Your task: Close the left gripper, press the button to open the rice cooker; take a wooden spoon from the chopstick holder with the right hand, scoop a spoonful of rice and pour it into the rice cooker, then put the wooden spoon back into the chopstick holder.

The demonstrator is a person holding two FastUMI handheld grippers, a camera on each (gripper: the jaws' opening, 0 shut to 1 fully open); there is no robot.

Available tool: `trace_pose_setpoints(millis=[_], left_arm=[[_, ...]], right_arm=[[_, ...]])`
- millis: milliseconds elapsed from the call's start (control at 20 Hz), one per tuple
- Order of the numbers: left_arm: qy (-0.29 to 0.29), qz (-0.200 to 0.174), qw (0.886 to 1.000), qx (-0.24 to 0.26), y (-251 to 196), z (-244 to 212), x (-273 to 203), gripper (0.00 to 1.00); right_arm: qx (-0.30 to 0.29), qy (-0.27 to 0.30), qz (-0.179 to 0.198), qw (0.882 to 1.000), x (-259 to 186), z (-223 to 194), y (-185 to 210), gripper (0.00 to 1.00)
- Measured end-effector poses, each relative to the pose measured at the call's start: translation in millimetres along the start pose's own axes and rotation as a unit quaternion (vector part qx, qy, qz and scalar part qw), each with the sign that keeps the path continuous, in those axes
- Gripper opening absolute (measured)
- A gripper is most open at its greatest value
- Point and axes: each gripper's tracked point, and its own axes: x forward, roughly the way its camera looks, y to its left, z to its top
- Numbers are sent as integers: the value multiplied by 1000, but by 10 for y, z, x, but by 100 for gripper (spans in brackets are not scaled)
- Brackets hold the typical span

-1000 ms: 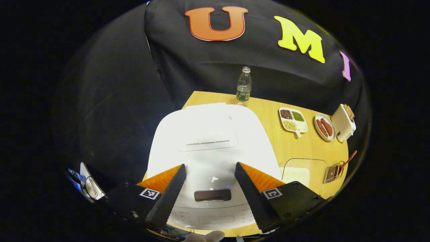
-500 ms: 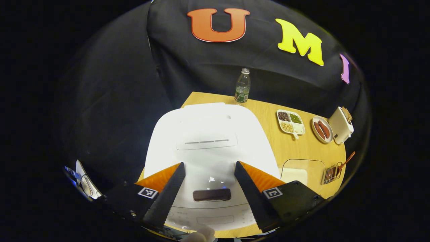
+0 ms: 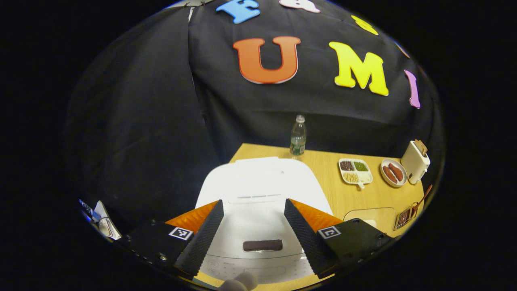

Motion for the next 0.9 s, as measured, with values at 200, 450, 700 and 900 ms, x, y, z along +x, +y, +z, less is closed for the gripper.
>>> trace_pose_setpoints(millis=[200, 450, 700, 900], left_arm=[[-155, 1, 988, 18, -102, 764, -716, 96], [-268, -58, 961, 26, -517, 1215, -1836, 95], [-303, -96, 948, -2, -610, 1334, -2695, 95], [-301, -109, 947, -2, -620, 1284, -2895, 95]], right_arm=[[2, -30, -4, 1000, 15, 256, 5, 99], [-15, -81, -9, 997, -96, 636, 35, 99], [-12, -105, -12, 994, -216, 848, 25, 100], [-5, -105, -10, 994, -266, 849, 44, 100]])
